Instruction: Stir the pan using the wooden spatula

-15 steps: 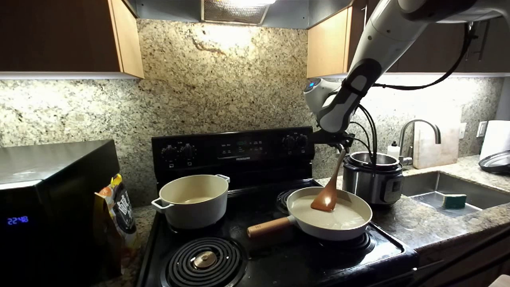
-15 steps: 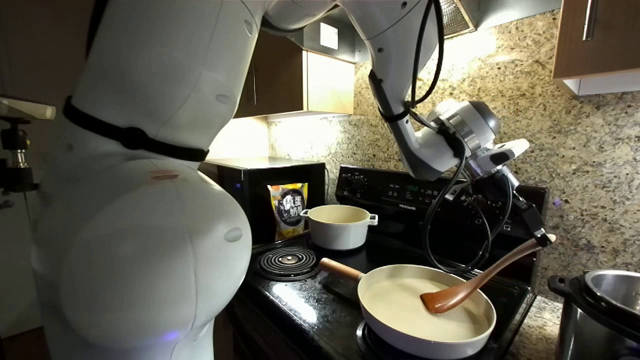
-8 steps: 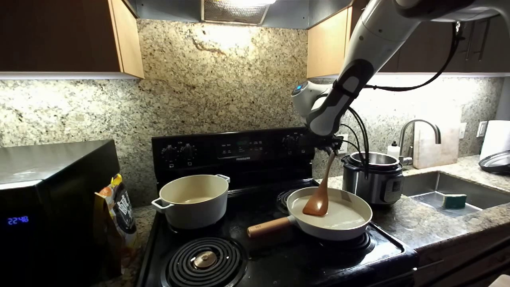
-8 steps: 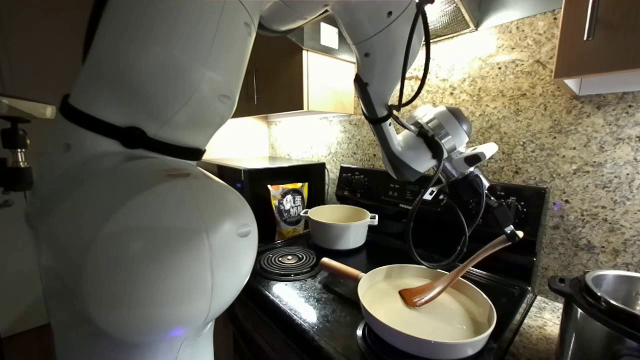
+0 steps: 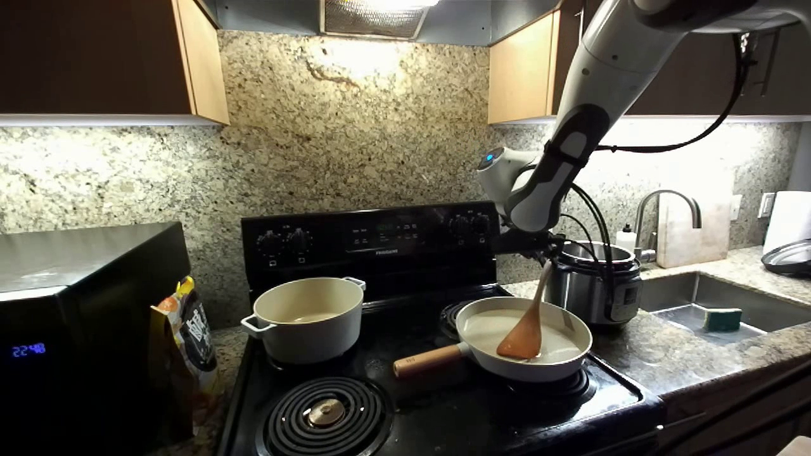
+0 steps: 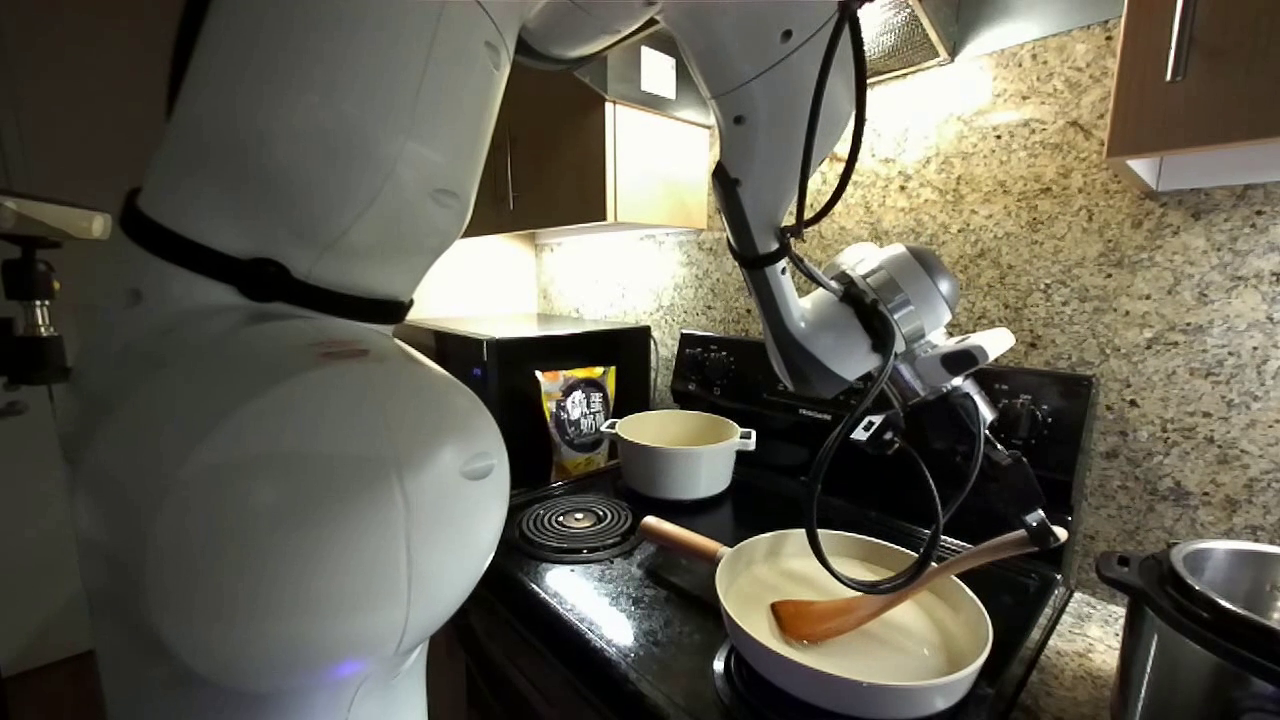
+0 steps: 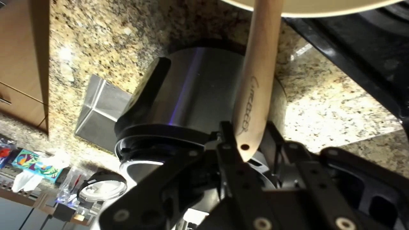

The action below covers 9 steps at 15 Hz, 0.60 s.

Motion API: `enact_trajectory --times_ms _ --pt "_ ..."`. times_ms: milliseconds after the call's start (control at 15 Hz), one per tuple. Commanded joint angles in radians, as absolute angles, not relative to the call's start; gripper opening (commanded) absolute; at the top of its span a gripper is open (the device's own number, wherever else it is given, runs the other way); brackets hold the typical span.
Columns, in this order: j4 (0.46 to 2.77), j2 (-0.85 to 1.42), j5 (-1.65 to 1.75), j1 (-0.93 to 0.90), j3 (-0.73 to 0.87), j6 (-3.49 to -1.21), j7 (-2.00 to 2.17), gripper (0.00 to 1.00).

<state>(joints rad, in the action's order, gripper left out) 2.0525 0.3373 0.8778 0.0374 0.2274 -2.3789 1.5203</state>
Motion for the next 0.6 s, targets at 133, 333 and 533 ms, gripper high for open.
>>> enact_trajectory --times_ms 133,333,533 --pt "2.128 0.307 0.884 0.107 0.264 -2.438 1.523 0.07" --pt "2.121 0.309 0.877 0.131 0.280 -2.431 1.521 0.07" --pt "2.098 0.321 0.867 0.146 0.288 -2.420 1.512 0.07"
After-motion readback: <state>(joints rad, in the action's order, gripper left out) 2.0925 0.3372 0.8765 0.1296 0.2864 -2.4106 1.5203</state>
